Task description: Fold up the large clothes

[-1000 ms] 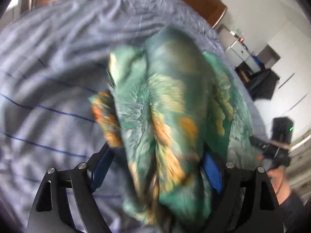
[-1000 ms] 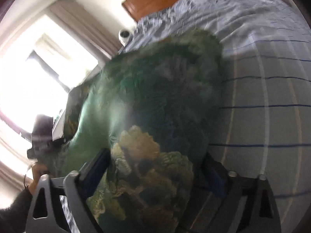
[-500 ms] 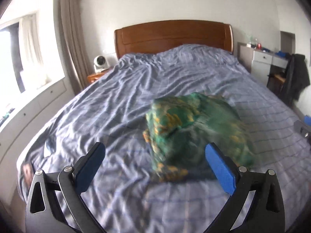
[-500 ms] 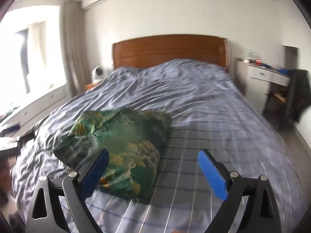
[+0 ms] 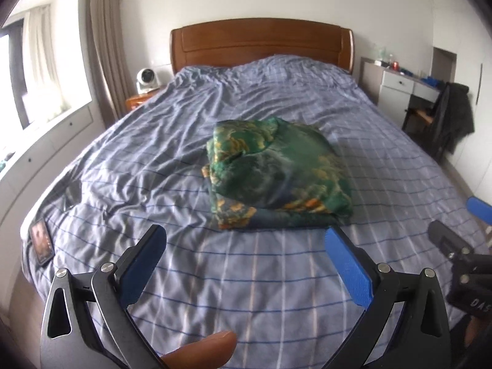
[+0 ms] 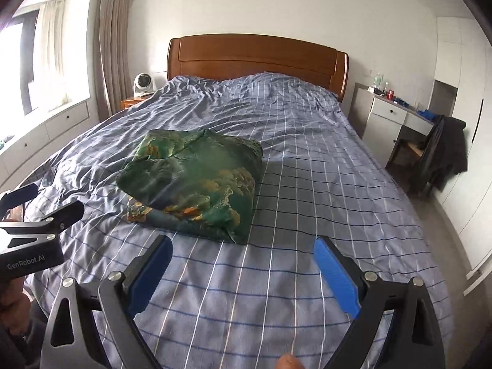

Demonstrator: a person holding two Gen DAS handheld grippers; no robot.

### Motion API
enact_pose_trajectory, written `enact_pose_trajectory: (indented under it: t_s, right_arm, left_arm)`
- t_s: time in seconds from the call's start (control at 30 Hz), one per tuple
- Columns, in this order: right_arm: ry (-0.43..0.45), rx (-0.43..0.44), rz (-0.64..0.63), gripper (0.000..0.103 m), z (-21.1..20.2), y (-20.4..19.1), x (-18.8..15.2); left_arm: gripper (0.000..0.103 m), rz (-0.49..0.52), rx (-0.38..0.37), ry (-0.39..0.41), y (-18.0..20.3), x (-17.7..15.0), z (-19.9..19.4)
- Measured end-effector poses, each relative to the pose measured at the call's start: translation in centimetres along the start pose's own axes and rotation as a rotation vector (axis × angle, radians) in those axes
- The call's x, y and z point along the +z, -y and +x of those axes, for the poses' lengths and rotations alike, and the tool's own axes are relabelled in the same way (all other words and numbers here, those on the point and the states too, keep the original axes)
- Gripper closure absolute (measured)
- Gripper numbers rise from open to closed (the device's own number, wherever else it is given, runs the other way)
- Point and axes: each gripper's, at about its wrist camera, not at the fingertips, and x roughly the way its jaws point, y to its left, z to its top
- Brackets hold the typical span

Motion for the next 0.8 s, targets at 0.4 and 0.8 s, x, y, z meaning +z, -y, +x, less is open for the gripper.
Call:
enact_pose_trajectory:
  t_s: [0.4,0.8]
  right_arm:
    - [-0.010,-0.027,-0.007,0.008,-1.5,0.0,-0.5]
    - [-0.005,-0.034,-0.013,0.008,-1.9,0.1,-0.3]
  left_arm:
    - [0.000,0.034,-0.001,-0.026,1.6,-0.6,-0.6]
    - [0.000,0.034,0.065,-0.012,1.1,-0.3,-0.7]
